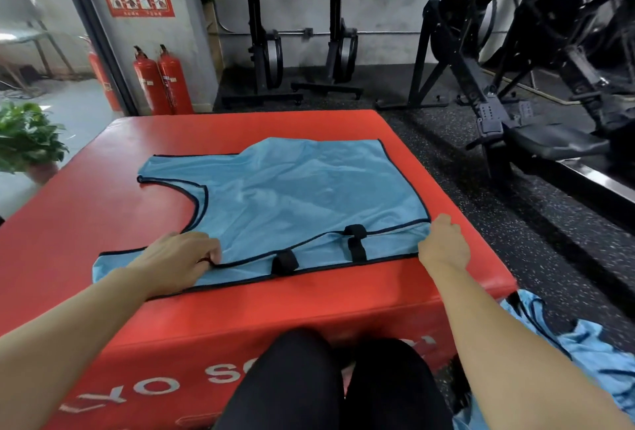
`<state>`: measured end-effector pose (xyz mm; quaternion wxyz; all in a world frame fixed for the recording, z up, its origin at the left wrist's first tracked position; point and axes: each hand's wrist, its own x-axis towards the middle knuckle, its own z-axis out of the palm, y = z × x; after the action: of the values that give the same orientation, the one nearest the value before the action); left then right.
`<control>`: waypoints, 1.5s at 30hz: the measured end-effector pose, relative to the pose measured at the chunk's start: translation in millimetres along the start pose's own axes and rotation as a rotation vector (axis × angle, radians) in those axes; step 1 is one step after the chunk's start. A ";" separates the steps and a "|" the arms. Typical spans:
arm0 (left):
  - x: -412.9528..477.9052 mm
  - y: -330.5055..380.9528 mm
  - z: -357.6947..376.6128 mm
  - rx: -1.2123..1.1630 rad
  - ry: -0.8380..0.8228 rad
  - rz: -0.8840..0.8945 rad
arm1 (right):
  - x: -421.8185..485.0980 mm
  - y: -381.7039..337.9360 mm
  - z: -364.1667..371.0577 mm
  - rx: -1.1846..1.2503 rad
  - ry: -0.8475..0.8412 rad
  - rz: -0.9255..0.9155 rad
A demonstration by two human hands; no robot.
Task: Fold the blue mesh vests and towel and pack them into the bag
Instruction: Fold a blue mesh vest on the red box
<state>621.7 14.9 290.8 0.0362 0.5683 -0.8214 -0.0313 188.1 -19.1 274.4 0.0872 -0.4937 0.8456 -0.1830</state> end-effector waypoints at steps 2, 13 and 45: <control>-3.0 5.7 0.3 0.023 -0.007 0.070 | 2.0 4.5 -3.3 -0.034 -0.032 -0.036; 1.9 20.3 4.2 -0.056 -0.095 -0.032 | 17.8 -3.8 -6.5 -0.294 0.053 -0.454; 41.7 110.4 34.1 0.002 -0.386 -0.368 | -12.8 10.4 6.1 -0.384 -0.461 -0.318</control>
<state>501.0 15.1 268.1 -0.1278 0.6915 -0.6962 -0.1444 188.1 -4.7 264.2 0.1521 -0.6551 0.7351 0.0848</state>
